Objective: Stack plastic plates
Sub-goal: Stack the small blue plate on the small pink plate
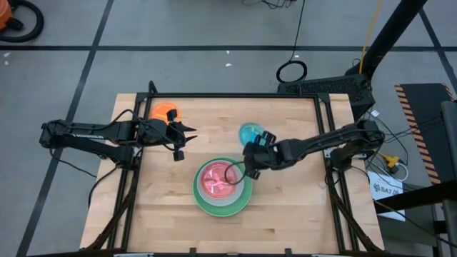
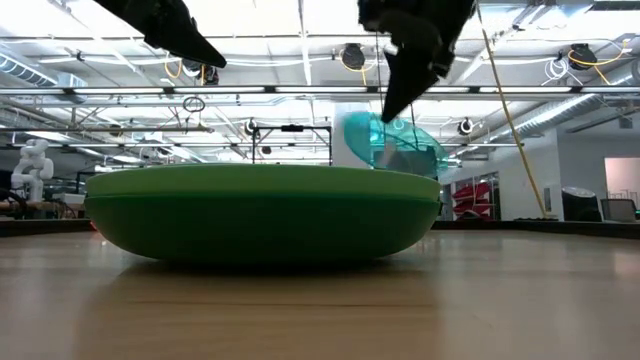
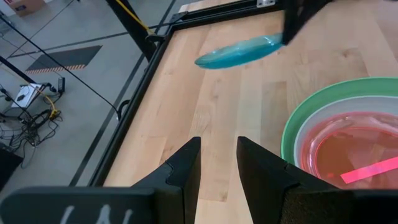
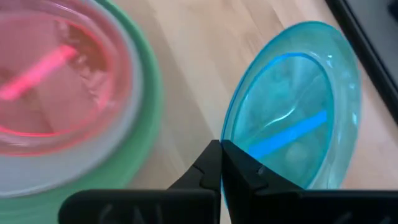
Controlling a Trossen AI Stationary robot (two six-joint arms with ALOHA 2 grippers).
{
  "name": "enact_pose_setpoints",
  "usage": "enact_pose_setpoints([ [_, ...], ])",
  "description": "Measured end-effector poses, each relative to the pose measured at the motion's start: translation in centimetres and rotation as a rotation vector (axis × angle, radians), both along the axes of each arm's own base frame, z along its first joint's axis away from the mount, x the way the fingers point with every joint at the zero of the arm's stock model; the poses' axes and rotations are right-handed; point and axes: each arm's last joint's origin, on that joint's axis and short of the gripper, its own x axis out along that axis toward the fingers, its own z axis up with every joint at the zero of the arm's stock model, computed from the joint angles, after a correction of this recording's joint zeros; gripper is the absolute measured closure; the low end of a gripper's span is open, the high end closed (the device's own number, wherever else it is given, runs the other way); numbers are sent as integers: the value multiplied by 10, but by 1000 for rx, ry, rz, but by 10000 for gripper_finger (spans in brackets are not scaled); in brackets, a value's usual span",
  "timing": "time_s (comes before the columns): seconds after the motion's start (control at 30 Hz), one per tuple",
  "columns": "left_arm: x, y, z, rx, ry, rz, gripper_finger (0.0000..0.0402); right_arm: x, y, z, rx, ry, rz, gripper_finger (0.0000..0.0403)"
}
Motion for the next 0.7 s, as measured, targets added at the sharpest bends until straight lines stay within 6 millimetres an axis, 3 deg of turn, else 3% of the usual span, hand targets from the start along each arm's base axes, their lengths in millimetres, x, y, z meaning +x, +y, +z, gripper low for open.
enact_pose_setpoints([
  [0.47,0,0,1,0,-7,0,291,11,60,21,-106,-217,314,403],
  [0.7,1,0,2,0,-24,0,291,21,90,18,-192,-279,536,403],
])
